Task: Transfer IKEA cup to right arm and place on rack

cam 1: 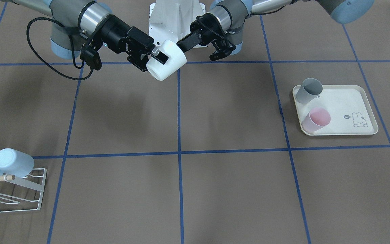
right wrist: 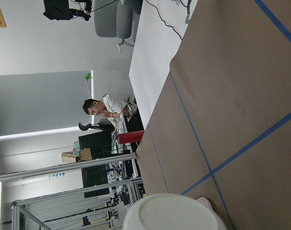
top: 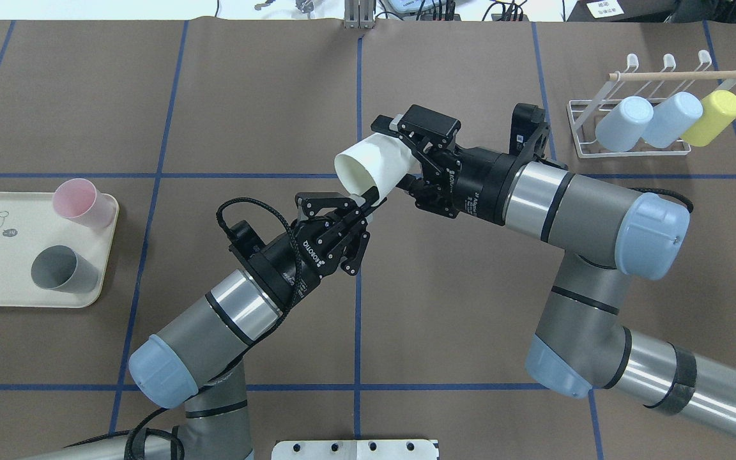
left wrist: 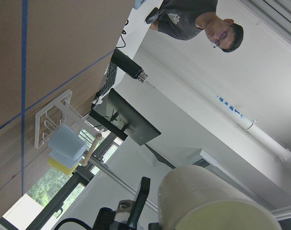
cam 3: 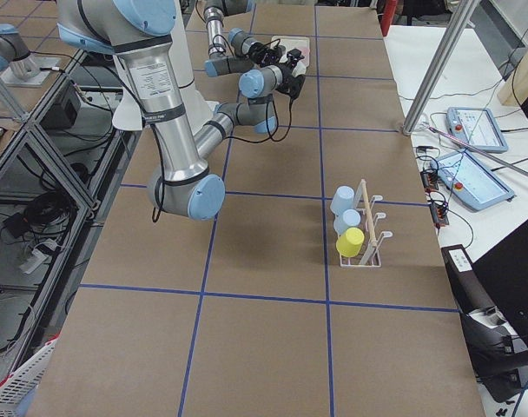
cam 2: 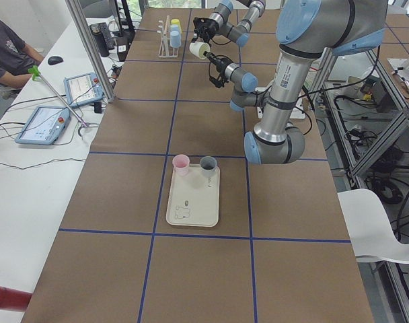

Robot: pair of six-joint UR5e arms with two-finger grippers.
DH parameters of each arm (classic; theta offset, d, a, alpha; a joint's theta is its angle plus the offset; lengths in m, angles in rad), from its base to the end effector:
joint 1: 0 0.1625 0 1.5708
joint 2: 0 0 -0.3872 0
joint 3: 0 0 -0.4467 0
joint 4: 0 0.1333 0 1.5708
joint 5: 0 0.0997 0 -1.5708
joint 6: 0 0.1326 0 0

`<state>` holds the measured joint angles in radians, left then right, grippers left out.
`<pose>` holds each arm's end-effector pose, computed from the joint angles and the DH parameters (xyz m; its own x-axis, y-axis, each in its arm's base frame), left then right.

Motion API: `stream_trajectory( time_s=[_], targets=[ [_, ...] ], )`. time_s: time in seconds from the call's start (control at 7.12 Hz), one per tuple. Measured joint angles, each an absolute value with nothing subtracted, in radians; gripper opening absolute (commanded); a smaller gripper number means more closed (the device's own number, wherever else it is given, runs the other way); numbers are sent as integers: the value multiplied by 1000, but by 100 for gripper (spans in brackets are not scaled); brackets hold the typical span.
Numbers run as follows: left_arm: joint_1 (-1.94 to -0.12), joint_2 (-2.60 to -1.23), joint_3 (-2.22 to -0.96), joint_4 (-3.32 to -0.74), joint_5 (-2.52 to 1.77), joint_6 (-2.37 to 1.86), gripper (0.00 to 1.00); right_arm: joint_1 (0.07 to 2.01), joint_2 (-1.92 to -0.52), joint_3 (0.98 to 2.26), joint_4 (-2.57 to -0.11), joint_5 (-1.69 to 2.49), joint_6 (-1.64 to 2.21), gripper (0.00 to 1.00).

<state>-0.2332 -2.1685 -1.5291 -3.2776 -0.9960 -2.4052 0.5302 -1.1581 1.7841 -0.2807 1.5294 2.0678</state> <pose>0.5552 -0.3430 0.0990 -0.8624 -0.4343 -0.2601 -0.0562 0.5927 -0.8034 -0.4545 -0.4273 0.1168 -0.5136 0.2511 0.8205 -0.3344 0.8220 -0.4610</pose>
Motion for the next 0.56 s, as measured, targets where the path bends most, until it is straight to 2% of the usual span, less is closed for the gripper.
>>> stream_trajectory(
  time_s=[0.56],
  targets=[
    [-227, -2169, -1528, -3278, -996, -2399, 0, 529, -1157, 1780, -281, 1529, 2066, 100]
  ],
)
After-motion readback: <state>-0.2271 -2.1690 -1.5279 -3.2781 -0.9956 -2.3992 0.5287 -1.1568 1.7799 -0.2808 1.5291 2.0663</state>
